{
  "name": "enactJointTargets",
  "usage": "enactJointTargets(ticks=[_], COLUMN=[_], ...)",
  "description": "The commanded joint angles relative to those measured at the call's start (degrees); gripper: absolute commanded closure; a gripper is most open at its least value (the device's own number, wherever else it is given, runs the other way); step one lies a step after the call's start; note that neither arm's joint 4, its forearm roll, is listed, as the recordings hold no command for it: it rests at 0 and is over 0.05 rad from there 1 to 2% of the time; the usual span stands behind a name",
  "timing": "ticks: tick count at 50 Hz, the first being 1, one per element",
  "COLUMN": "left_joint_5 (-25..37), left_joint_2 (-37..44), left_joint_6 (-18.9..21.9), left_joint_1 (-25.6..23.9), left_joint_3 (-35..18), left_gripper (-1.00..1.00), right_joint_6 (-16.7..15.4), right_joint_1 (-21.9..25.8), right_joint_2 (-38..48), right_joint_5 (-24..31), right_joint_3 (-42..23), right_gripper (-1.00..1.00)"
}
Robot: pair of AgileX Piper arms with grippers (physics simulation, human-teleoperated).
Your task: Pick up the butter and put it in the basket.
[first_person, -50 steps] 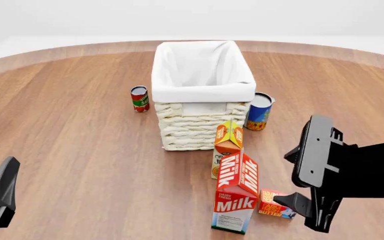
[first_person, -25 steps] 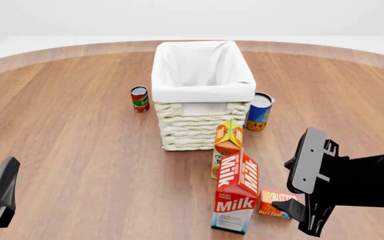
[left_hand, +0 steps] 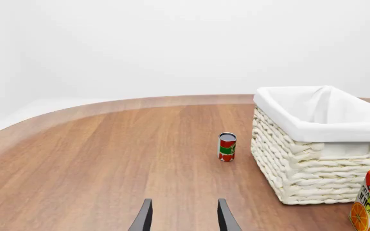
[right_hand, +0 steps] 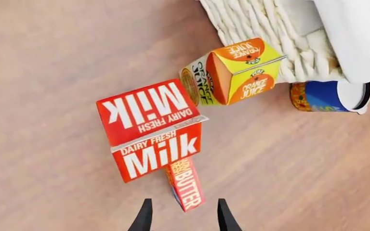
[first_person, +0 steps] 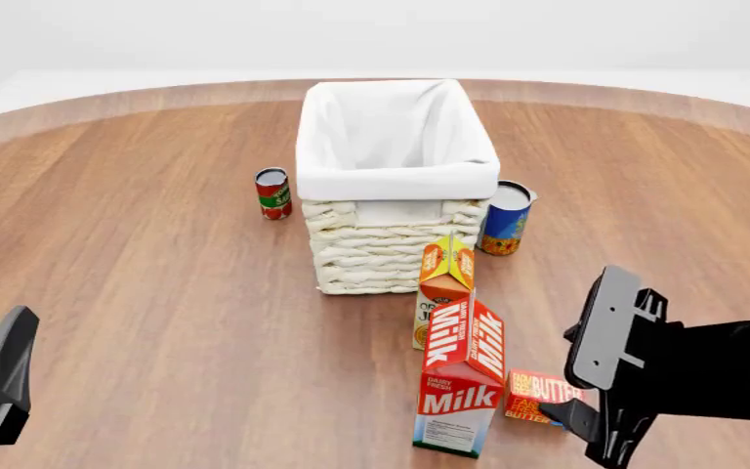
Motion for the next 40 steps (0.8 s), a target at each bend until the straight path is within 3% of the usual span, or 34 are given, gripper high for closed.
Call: enactJointTargets(ticks=[1, 20, 40], left_joint_5=[0.00, 0.00, 0.00], left_joint_2=[0.00, 0.00, 0.00], left_joint_6=[0.00, 0.00, 0.00], left_joint_1=[0.00, 0.00, 0.00], left_joint_3=[0.00, 0.00, 0.00], left_gripper=[-1.00, -1.00, -1.00], right_joint_6=[-0.58, -2.90, -1.30], right_joint_1=[-1.10, -5.39, -4.37], right_joint_2=[0.46, 3.59, 4.20], right_joint_5=[-0.85, -3.46, -7.21], right_joint_3=[1.77, 0.97, 4.12], right_gripper=[-1.00, -1.00, -1.00])
